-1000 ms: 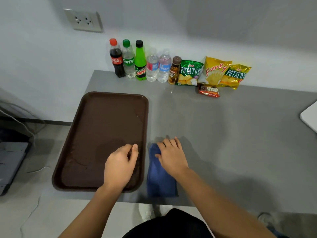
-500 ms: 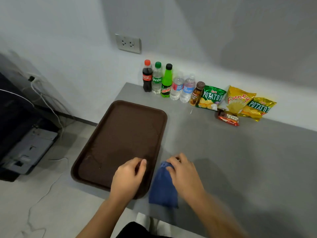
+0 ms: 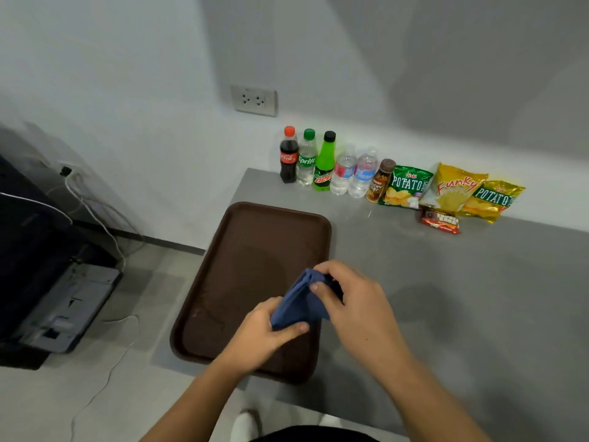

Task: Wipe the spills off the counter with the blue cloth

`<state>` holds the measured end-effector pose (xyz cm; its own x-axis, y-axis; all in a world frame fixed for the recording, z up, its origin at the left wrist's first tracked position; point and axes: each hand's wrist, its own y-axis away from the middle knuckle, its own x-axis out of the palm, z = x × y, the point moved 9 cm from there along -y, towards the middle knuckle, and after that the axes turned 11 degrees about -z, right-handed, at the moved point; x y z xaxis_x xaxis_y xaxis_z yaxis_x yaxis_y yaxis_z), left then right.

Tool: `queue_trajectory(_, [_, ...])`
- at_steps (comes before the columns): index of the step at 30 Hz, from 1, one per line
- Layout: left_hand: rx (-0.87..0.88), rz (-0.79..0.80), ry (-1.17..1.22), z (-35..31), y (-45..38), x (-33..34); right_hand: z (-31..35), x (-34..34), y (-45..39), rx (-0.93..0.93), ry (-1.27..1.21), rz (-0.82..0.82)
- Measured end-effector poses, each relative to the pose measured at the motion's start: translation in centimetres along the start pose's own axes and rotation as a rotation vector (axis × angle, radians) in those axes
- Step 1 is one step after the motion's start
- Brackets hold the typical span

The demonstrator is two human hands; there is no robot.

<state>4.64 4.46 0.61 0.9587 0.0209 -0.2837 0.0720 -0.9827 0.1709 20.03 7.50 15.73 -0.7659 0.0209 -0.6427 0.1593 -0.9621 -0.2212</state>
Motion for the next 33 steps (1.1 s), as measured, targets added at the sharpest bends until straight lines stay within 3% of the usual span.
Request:
queue_trajectory(5, [-0.071, -0.005, 0.095, 2.7, -0.6, -4.7, -2.4, 3.1, 1.1, 0.241, -0.095, -0.061])
queue_trajectory(11, [-0.121, -0.002, -0.026, 5.9, -1.0, -8.4, -8.9, 7.4, 4.1, 0.581, -0.062, -0.045])
queue_trajectory(17, [-0.183, 0.083, -0.298, 7.9, -1.3, -8.6, -14.0, 11.3, 8.0, 0.756, 0.06, 0.084])
queue_trajectory(21, [-0.189, 0.076, -0.422, 8.0, -1.0, -7.8, -15.0, 12.6, 9.6, 0.754, 0.144, 0.11])
queue_trajectory(29, [-0.119, 0.027, -0.642, 8.0, -1.1, -7.2, -14.2, 12.2, 8.6, 0.542, 0.339, 0.09])
queue_trajectory(33, [-0.108, -0.086, -0.677, 8.0, -0.6, -7.9, -13.5, 12.4, 8.4, 0.428, 0.41, 0.114])
